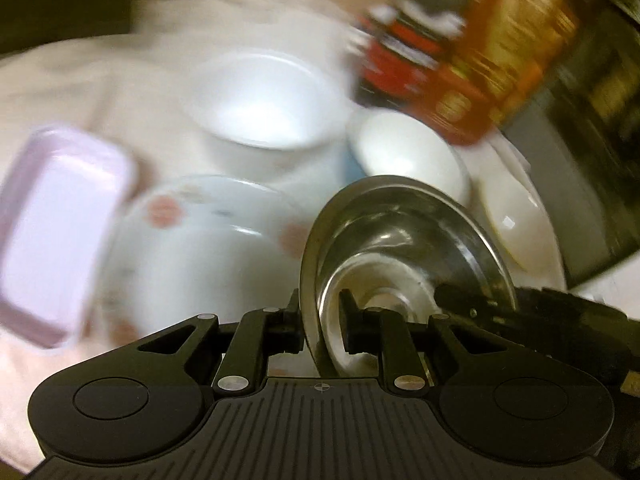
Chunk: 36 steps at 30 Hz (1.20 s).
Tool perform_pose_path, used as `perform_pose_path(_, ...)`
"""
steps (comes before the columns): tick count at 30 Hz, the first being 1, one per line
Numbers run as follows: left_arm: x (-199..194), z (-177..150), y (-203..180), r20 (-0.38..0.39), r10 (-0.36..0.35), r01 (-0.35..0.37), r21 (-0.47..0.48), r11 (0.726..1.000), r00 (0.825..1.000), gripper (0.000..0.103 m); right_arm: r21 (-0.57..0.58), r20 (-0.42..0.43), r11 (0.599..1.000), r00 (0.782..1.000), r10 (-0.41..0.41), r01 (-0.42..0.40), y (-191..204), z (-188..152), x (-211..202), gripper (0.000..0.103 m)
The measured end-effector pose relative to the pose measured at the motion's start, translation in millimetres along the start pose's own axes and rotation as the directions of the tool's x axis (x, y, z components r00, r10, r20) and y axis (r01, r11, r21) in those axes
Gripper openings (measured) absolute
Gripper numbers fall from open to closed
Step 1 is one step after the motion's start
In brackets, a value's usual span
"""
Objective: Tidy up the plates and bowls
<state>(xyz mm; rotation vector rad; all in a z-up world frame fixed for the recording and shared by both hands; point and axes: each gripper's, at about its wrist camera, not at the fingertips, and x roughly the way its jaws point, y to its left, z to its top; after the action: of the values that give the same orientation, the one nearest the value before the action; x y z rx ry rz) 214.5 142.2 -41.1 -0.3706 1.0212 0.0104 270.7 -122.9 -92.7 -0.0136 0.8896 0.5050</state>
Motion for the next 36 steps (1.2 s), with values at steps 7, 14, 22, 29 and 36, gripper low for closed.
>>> perform_pose_path(7,0.1,-0.9,65.2,0.013,0.120,-0.116,-0.165,0.980,0.993,0.021,-0.136,-0.024,0.989,0.998,0.056,-0.058,70.2,13.6,52.0,0.045)
perform_pose_path(14,3.7,-13.1,80.8,0.015,0.161,-0.155,-0.183,0.971,0.987,0.021,-0.241,-0.031,0.970,0.999,0.027,-0.034,101.3,15.0,74.9,0.045)
perform_pose_path(22,-1.8,-17.5,86.4,0.028,0.192,-0.182,-0.205,0.962,0.981,0.019,-0.291,0.016,0.957,1.000,0.020,-0.015,109.0,22.5,77.5,0.045)
perform_pose_path(29,-27.0,-38.0,93.9,0.031,0.196,-0.177,-0.312,0.934,0.980,0.032,-0.273,0.071,0.962,0.997,0.007,0.013,96.3,24.0,66.8,0.047)
perform_pose_path(36,-9.4,-41.9,118.1,-0.025,0.101,-0.102,-0.449,0.888,0.995,0.041,-0.180,-0.044,0.982,0.997,0.058,-0.065,85.3,26.2,90.9,0.049)
